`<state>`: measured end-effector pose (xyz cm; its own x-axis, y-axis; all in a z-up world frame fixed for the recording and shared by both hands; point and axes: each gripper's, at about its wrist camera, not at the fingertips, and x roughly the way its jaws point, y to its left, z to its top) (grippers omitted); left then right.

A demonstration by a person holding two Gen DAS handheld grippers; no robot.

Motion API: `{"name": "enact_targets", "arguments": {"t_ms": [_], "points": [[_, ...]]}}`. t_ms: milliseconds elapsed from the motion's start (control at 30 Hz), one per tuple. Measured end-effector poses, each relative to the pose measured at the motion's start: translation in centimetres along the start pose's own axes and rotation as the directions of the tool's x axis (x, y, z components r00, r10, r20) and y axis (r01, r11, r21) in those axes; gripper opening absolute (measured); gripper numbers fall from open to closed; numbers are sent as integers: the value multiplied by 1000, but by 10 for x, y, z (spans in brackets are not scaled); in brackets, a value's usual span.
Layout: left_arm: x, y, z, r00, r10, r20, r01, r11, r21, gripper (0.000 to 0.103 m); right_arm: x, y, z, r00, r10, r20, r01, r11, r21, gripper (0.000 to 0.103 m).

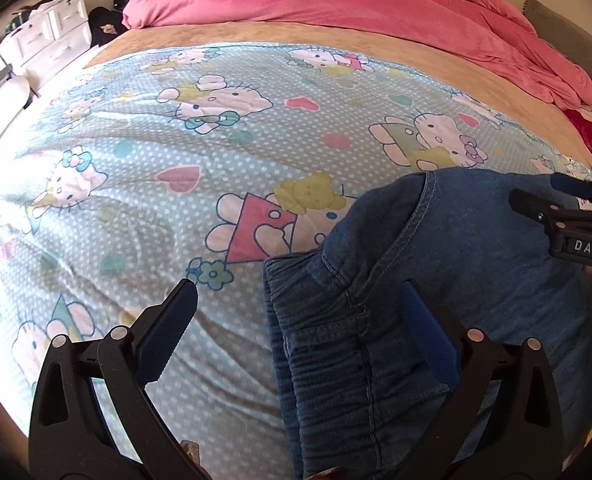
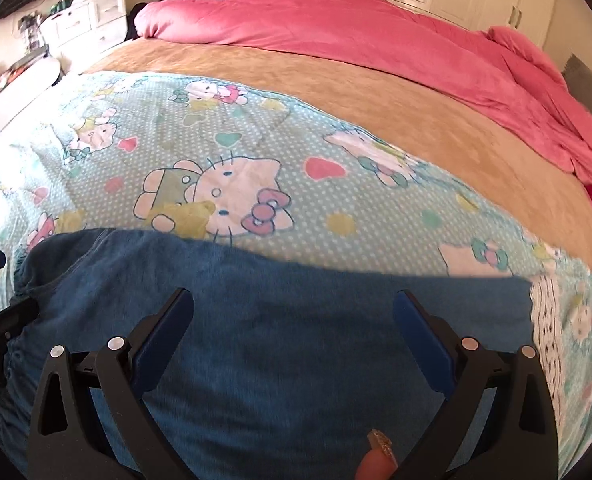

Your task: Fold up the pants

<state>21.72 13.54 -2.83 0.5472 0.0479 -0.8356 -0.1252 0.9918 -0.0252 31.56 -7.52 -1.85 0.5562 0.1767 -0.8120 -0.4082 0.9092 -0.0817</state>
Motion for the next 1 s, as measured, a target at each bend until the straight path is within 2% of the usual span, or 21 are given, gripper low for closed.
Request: {"name": "enact_targets", "arguments": {"t_ms": [133, 200, 233, 267, 300, 433, 467, 567, 633, 700, 800, 867, 1000], "points": [[11, 6, 7, 1000, -8, -12, 8, 1000, -2, 94, 11, 10, 9, 999, 39, -16, -40, 997, -73, 99], [12, 5, 9, 1000, -4, -2, 4, 1000, 20, 83, 15, 17, 11, 999, 46, -9, -46, 990, -136, 99], [12, 3, 10, 1000, -28, 12, 28, 999, 43, 68, 17, 22, 11, 999, 32, -6, -32, 986, -166, 99], [13, 1, 12, 999, -50, 15, 49, 997, 52, 46, 19, 27, 11, 1000, 16, -2, -16, 979, -202, 99], [13, 0, 12, 996, -83, 16, 82, 995, 57, 35, 20, 30, 11, 1000, 10, -1, -10, 975, -224, 99], [8, -3, 10, 994, -104, 39, 100, 992, 79, 28, 27, 42, 13, 1000, 6, -13, -9, 961, -276, 97], [2, -1, 10, 991, -129, 48, 125, 990, 67, 28, 28, 43, 13, 1000, 13, -19, -17, 960, -278, 94], [-17, 3, 11, 980, -180, 89, 175, 983, 57, 28, 30, 47, 14, 997, 69, -47, -79, 957, -279, 68], [-24, 3, 10, 974, -202, 99, 197, 979, 59, 28, 30, 54, 13, 994, 88, -58, -101, 946, -307, 56], [-26, 3, 9, 972, -211, 101, 205, 977, 61, 28, 27, 59, 12, 991, 118, -65, -133, 942, -309, 33], [-28, 3, 6, 972, -212, 100, 207, 977, 57, 28, 20, 59, 10, 986, 151, -64, -162, 954, -253, 13], [-32, 7, 4, 969, -224, 105, 221, 974, 44, 28, 12, 50, 7, 980, 189, -55, -196, 964, -181, 5], [-43, 12, -4, 961, -250, 115, 247, 968, 43, 28, -14, 28, -7, 960, 279, 0, -279, 960, -34, 4]]}}
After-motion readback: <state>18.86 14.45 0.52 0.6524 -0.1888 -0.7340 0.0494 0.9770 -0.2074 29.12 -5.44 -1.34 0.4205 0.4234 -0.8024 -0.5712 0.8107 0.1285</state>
